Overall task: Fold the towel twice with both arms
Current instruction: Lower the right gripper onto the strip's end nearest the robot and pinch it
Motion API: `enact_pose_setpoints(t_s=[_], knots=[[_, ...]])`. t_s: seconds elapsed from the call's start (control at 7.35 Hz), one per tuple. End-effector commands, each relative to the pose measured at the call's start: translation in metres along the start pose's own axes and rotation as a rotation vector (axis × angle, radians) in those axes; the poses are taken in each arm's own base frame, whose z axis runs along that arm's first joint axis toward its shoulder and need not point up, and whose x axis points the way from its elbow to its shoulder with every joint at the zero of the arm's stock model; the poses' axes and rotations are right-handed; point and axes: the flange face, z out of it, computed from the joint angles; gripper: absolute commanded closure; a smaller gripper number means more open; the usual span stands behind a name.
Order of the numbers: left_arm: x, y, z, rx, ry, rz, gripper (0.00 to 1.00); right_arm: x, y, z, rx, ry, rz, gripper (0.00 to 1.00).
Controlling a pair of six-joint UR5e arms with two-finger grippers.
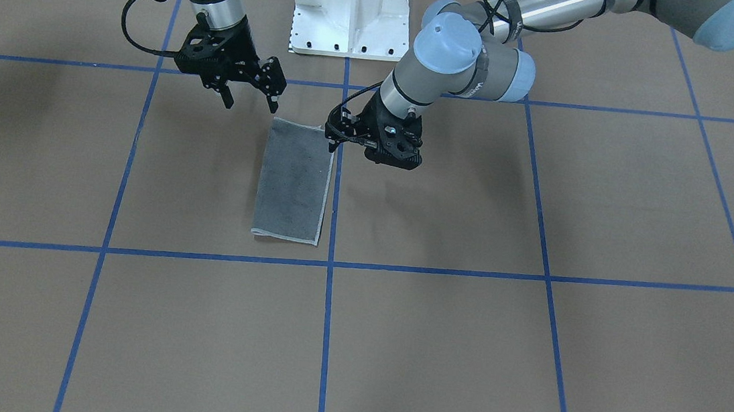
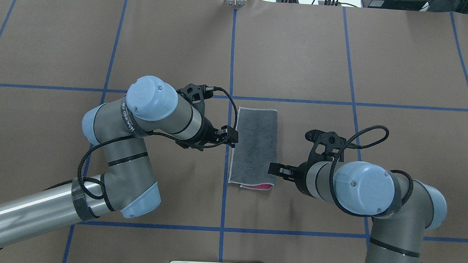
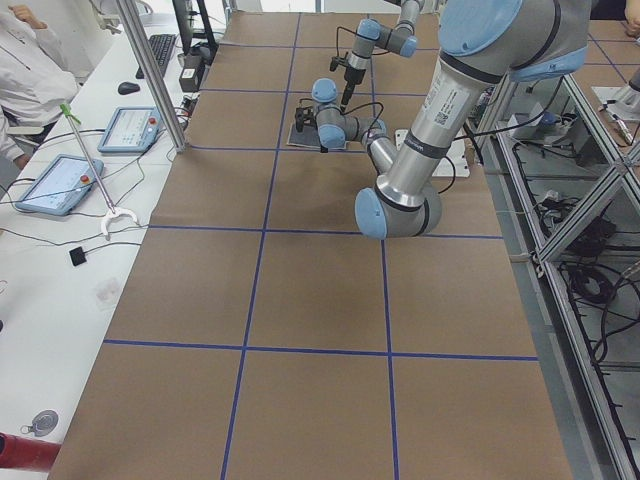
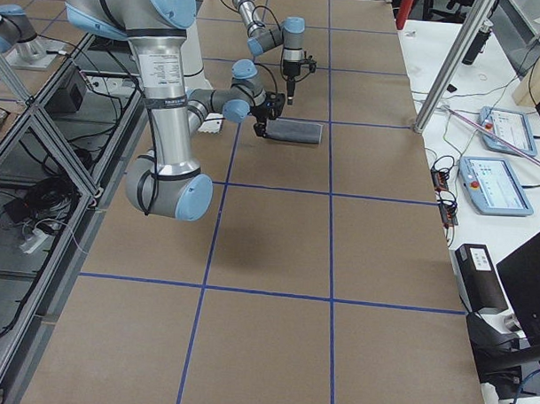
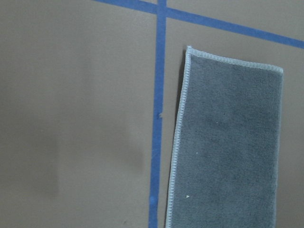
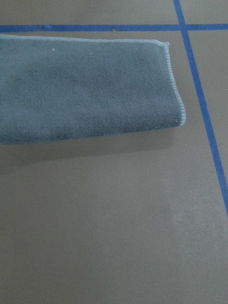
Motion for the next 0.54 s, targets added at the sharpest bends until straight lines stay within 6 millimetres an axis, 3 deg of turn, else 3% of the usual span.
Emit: enact_pose_setpoints(t_s=[0.0, 0.14, 0.41], knots=[[-0.003, 0.001, -0.001, 0.004, -0.001, -0.003, 0.0, -0.004, 0.023, 0.004, 0.036, -0.052, 0.061, 0.19], [-0.003, 0.001, -0.001, 0.004, 0.0, -0.003, 0.0, -0.004, 0.035, 0.013, 0.029, -0.041, 0.038, 0.29], [-0.003, 0.001, -0.001, 0.004, 0.0, -0.003, 0.0, -0.003, 0.038, 0.04, 0.07, -0.001, -0.036, 0.29]])
